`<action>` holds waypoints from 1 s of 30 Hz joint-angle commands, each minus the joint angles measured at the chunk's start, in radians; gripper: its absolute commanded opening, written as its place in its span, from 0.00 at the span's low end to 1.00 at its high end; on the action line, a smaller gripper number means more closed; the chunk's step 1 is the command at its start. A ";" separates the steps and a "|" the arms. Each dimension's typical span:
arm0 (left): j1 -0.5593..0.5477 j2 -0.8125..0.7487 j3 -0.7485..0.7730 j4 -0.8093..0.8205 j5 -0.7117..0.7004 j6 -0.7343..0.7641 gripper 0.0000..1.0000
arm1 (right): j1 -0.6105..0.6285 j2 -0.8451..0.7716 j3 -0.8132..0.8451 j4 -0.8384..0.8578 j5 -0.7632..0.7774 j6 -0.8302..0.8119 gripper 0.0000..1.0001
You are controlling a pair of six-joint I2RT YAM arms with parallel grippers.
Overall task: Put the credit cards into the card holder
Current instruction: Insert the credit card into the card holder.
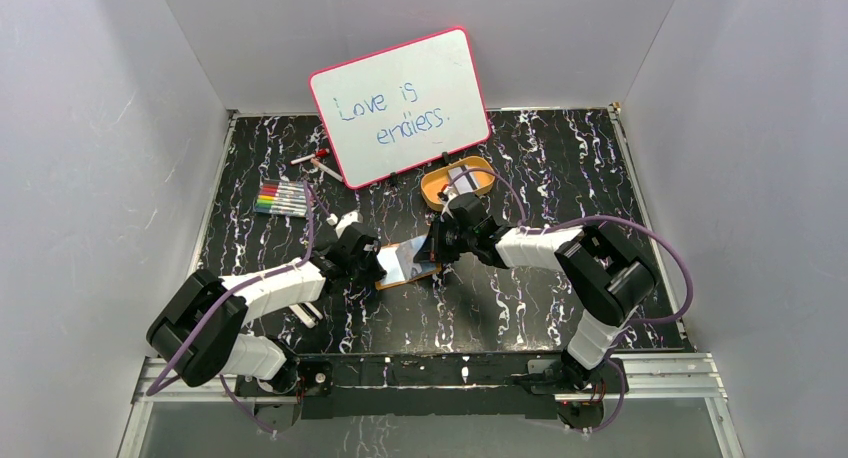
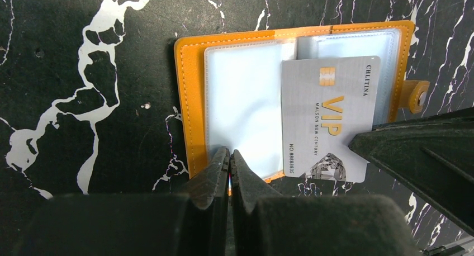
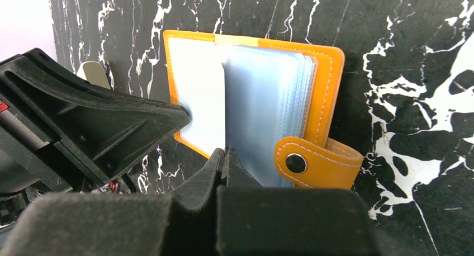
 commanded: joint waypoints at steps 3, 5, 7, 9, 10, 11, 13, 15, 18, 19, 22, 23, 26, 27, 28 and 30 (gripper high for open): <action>0.003 0.011 -0.002 -0.028 -0.017 -0.001 0.01 | -0.002 0.019 -0.006 0.074 -0.025 0.028 0.00; 0.004 0.012 -0.002 -0.026 -0.015 -0.001 0.01 | -0.002 0.022 -0.009 0.087 -0.021 0.041 0.00; 0.004 0.013 -0.003 -0.024 -0.012 -0.003 0.01 | -0.001 0.028 -0.011 0.101 -0.021 0.054 0.00; 0.003 0.014 -0.005 -0.022 -0.010 -0.005 0.01 | -0.002 0.040 -0.010 0.111 -0.023 0.064 0.00; 0.003 0.014 -0.007 -0.021 -0.008 -0.006 0.01 | -0.002 0.045 -0.010 0.115 -0.024 0.070 0.00; 0.004 0.013 -0.007 -0.019 -0.008 -0.006 0.01 | -0.002 0.050 -0.010 0.122 -0.024 0.074 0.00; 0.004 0.014 -0.008 -0.018 -0.005 -0.007 0.01 | -0.001 0.059 -0.011 0.133 -0.024 0.083 0.00; 0.003 0.014 -0.008 -0.019 -0.003 -0.008 0.01 | -0.001 0.064 -0.013 0.137 -0.020 0.087 0.00; 0.004 0.012 -0.011 -0.019 -0.002 -0.010 0.01 | -0.002 0.068 -0.024 0.144 -0.013 0.092 0.00; 0.003 0.011 -0.012 -0.018 -0.002 -0.010 0.01 | -0.002 0.070 -0.027 0.146 -0.013 0.094 0.00; 0.003 0.011 -0.013 -0.017 -0.001 -0.009 0.01 | -0.002 0.080 -0.037 0.162 -0.019 0.104 0.00; 0.003 0.011 -0.013 -0.017 -0.001 -0.010 0.01 | -0.001 0.083 -0.040 0.166 -0.024 0.106 0.00; 0.003 0.014 -0.011 -0.017 0.000 -0.010 0.01 | -0.002 0.094 -0.042 0.171 -0.041 0.107 0.00; 0.004 0.013 -0.011 -0.017 0.000 -0.009 0.01 | -0.002 0.098 -0.041 0.172 -0.049 0.107 0.00; 0.003 0.014 -0.010 -0.015 0.000 -0.009 0.01 | -0.003 0.102 -0.039 0.172 -0.055 0.106 0.00; 0.003 0.013 -0.010 -0.016 0.000 -0.010 0.01 | -0.001 0.109 -0.036 0.171 -0.065 0.105 0.00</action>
